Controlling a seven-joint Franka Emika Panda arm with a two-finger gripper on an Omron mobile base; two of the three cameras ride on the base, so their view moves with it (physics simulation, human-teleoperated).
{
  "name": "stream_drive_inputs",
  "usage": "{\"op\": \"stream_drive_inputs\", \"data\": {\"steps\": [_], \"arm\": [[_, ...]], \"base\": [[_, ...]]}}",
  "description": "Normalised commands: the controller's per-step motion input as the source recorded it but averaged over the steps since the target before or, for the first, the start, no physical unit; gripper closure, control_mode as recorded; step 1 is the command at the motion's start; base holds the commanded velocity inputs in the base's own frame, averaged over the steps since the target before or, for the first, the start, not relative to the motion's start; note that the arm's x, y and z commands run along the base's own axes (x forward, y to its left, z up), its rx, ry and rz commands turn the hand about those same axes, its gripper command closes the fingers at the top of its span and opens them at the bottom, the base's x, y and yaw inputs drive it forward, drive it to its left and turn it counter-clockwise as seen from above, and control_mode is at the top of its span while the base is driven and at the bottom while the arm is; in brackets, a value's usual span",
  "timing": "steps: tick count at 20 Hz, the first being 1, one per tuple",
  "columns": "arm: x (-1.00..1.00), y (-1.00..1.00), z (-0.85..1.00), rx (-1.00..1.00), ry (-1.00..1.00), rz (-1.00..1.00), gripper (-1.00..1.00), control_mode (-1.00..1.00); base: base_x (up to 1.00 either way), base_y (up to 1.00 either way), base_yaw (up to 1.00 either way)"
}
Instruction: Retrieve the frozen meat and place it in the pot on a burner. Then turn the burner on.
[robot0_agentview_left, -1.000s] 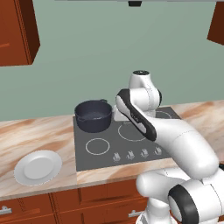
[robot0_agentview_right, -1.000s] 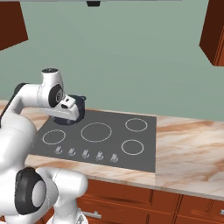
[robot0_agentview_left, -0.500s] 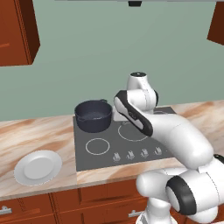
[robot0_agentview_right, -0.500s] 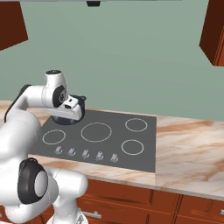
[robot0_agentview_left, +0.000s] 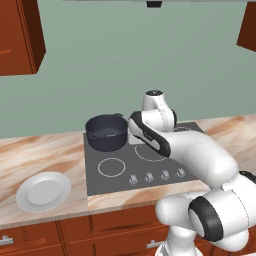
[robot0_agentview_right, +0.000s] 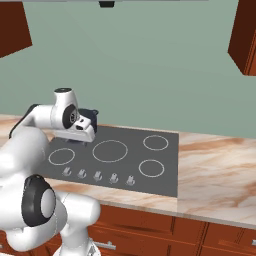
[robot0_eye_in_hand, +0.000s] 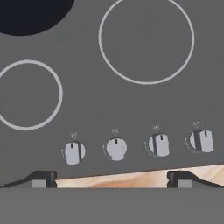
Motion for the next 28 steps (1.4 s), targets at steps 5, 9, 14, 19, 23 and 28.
{"op": "stream_drive_inputs", "data": {"steps": [5, 9, 14, 19, 23, 28], "arm": [[-0.03, 0.0, -0.34, 0.0, 0.0, 0.0, -1.0, -1.0], [-0.08, -0.07, -0.23, 0.0, 0.0, 0.0, -1.0, -1.0], [-0.12, -0.04, -0.19, 0.0, 0.0, 0.0, -1.0, -1.0], [-0.01, 0.0, -0.26, 0.0, 0.01, 0.0, -1.0, -1.0], [0.0, 0.0, -0.32, 0.0, 0.05, 0.0, -1.0, -1.0], [-0.02, 0.0, -0.33, 0.0, 0.04, 0.0, -1.0, -1.0]], "base": [[0.0, 0.0, 0.0], [0.0, 0.0, 0.0], [0.0, 0.0, 0.0], [0.0, 0.0, 0.0], [0.0, 0.0, 0.0], [0.0, 0.0, 0.0]]}}
